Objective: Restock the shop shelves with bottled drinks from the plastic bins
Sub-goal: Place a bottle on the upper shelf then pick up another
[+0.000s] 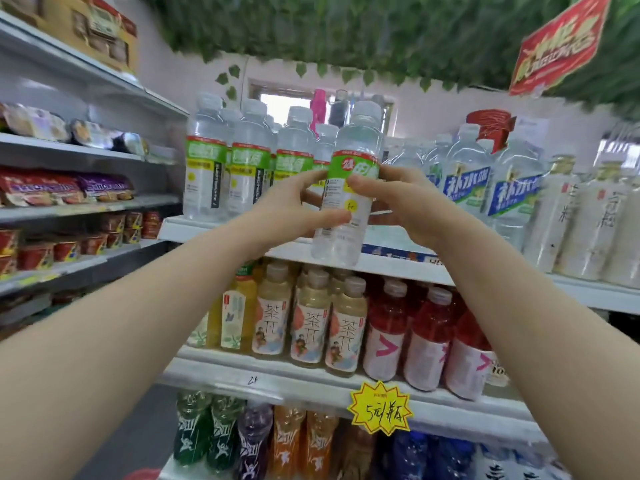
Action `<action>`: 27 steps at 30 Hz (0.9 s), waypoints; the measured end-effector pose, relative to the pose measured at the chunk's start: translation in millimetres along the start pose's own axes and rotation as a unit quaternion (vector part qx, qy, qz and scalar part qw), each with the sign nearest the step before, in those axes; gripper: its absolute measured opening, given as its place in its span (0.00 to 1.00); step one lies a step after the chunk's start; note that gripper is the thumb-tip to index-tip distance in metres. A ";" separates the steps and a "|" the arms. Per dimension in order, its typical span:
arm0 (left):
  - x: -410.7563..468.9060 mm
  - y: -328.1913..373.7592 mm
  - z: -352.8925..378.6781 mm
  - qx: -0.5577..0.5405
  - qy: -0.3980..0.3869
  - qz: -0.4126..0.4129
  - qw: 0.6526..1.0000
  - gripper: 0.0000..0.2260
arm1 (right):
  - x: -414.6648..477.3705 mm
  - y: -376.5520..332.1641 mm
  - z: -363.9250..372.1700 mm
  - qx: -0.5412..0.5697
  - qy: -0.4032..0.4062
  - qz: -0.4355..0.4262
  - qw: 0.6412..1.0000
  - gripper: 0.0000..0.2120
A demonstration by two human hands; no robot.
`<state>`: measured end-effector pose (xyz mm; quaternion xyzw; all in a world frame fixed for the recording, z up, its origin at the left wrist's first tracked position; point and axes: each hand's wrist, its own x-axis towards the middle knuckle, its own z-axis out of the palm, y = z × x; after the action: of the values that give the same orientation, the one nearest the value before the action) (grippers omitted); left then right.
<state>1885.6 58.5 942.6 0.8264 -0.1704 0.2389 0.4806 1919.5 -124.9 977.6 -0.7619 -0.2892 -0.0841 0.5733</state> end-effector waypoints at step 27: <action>33.6 -80.1 15.5 0.127 -0.008 0.040 0.991 0.33 | 77.2 52.4 21.0 -0.160 0.070 -0.010 0.985 0.23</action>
<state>1957.9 81.6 897.7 0.8749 -0.1756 0.2710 0.3609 2006.5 -88.1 963.0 -0.8331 -0.2389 -0.1880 0.4620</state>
